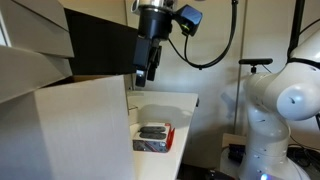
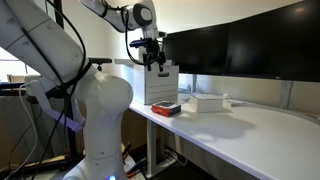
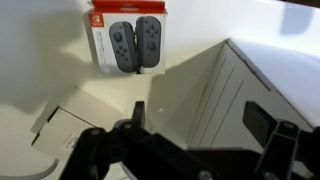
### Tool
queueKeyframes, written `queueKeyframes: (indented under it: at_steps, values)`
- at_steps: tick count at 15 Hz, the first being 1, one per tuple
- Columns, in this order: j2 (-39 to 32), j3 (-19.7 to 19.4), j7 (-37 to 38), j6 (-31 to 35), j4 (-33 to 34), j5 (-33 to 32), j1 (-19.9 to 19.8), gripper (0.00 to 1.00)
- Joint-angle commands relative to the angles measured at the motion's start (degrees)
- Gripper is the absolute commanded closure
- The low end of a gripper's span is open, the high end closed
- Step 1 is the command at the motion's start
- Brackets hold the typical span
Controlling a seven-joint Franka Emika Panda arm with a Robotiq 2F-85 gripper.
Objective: Pick up the two box and put them on the table
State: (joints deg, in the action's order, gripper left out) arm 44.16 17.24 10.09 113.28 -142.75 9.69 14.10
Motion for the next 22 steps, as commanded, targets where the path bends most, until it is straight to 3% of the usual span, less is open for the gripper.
queueKeyframes:
  at_steps: [1,10,13,16,21,22]
  values:
    - [-1.29,1.51,0.36,-0.13,4.86,-0.76,0.65,0.00]
    - [-5.06,3.70,-0.52,0.41,15.27,-3.66,0.40,0.00]
    - [-7.26,4.70,0.00,-3.37,20.83,-4.31,0.48,0.00]
    - [-9.90,5.86,-0.19,-11.34,28.59,-6.66,0.09,0.00]
    - [-18.19,7.40,0.01,-34.74,45.02,-11.62,-1.36,0.00]
    - [-19.49,7.35,-0.41,-35.67,46.94,-11.80,-1.10,0.00]
